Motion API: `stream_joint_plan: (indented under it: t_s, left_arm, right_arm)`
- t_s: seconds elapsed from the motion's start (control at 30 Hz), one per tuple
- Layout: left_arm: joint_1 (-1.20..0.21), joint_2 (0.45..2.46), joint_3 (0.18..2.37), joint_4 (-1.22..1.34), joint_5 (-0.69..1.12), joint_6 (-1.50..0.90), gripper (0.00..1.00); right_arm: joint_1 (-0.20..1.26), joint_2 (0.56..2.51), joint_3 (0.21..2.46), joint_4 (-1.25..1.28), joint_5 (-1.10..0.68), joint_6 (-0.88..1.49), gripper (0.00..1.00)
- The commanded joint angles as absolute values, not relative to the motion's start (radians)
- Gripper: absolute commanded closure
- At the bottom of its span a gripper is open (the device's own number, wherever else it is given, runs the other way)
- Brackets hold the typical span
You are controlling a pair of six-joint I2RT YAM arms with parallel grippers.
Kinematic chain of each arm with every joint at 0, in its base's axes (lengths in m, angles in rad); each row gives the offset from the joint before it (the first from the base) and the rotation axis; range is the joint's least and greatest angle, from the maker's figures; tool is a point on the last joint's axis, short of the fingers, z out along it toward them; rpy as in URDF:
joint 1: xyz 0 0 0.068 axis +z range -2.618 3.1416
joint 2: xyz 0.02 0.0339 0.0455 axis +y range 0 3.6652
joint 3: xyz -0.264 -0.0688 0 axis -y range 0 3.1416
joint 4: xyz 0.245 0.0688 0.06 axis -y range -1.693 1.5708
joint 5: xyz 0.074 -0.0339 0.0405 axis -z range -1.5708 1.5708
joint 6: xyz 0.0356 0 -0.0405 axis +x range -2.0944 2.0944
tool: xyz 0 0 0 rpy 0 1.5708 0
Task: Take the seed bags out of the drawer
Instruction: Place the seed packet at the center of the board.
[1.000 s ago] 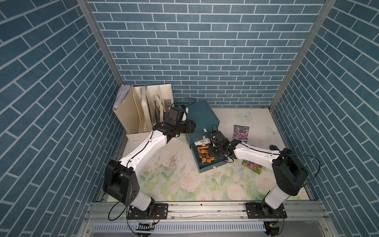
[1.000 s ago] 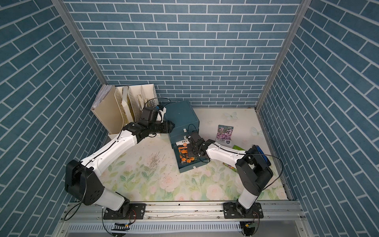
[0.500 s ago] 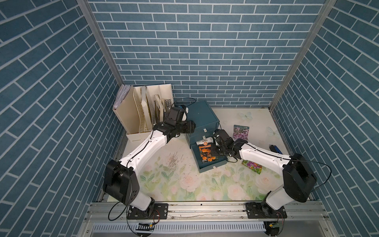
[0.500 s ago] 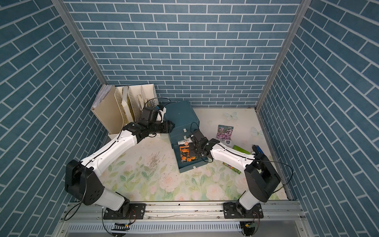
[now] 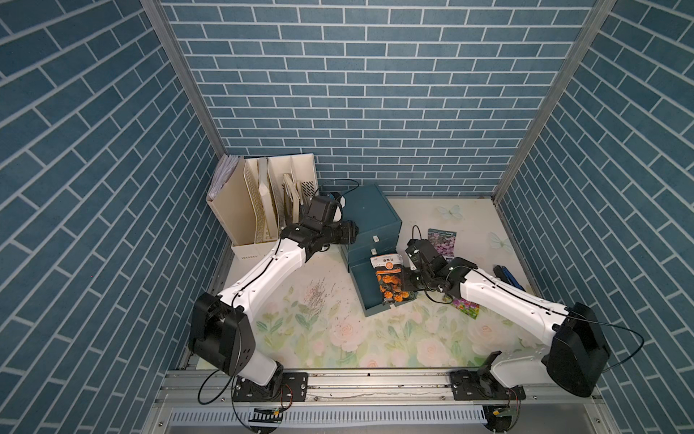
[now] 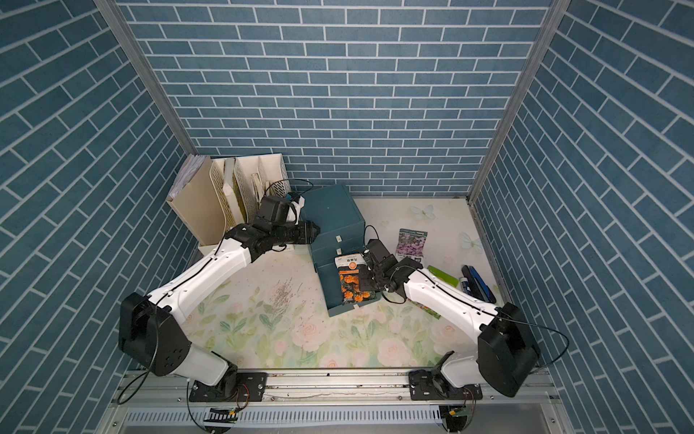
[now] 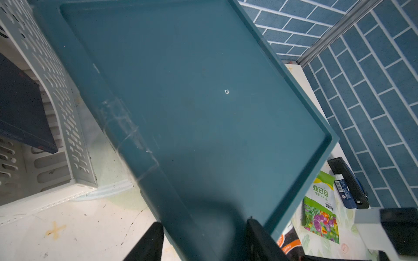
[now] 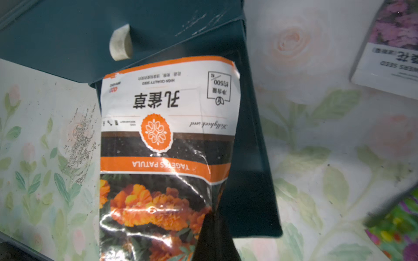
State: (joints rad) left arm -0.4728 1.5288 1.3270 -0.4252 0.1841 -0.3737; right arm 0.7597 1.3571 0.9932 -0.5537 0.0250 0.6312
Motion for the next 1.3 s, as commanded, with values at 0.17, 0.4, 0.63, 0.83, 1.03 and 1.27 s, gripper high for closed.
stream_joint_plan:
  t_s: [0.17,0.4,0.63,0.83,1.03,1.27]
  left_arm:
    - [-0.502,1.557,1.286,-0.612,0.218,-0.333,0.39]
    - [-0.507,1.565,1.299,-0.611,0.218,-0.333,0.38]
    - [-0.51,1.566,1.303,-0.614,0.217,-0.334,0.38]
    - [-0.51,1.573,1.311,-0.619,0.216,-0.332,0.38]
    - [-0.511,1.585,1.321,-0.623,0.215,-0.329,0.38]
    - [-0.511,1.59,1.323,-0.624,0.213,-0.328,0.39]
  right_arm:
    - [0.646,1.223,0.984,-0.709,0.064,0.59,1.0]
    - [0.518,1.198,1.003,-0.736,0.076,0.528,1.0]
    - [0.389,1.223,0.999,-0.709,0.069,0.463,1.0]
    - [0.345,1.276,0.987,-0.656,0.09,0.426,1.0]
    - [0.344,1.341,0.964,-0.599,0.109,0.401,1.0]
    - [0.343,1.397,0.905,-0.541,0.126,0.368,1.0]
